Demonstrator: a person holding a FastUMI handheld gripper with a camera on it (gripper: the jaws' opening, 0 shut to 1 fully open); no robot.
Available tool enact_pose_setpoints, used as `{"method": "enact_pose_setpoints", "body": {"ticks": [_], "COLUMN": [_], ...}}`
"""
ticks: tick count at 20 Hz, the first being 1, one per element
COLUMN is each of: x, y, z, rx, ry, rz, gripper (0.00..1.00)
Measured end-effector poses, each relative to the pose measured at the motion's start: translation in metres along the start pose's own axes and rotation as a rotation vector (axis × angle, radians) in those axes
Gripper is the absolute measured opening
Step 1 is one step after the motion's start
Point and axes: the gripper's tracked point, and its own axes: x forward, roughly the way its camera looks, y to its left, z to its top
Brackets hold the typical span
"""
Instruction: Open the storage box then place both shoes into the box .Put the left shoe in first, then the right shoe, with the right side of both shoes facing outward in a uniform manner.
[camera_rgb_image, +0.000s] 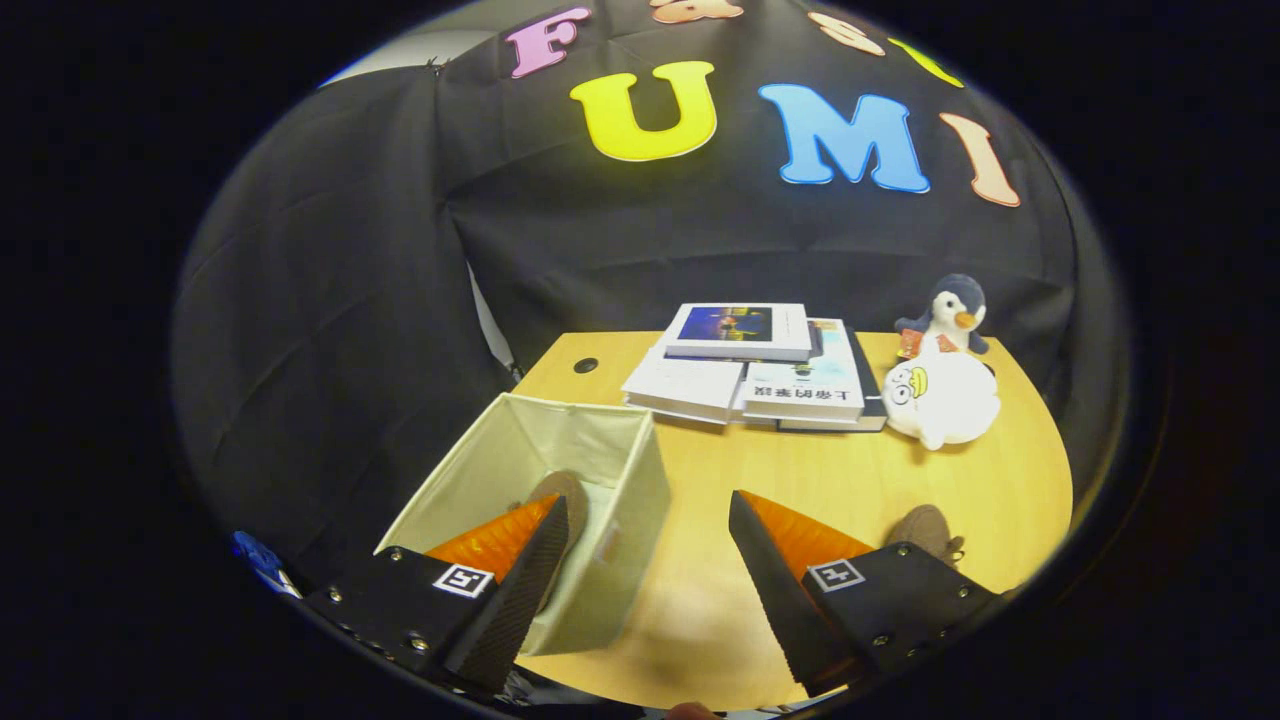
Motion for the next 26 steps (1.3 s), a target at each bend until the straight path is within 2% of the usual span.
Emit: {"method": "enact_pose_setpoints", "body": {"ticks": [5, 9, 17, 26], "x": [-0.021, -0.035, -0.044, -0.037], "y": [-0.066, -0.111, -0.193, -0.248], "z": [-0.012, -0.026, -0.061, -0.118], "rx": [-0.016, -0.058, -0.049, -0.043], "ry": [-0.007, -0.008, 0.017, 0.116], "rz": [-0.103, -0.164, -0.27, -0.324], "gripper": [0.99, 0.99, 0.99, 0.99]}}
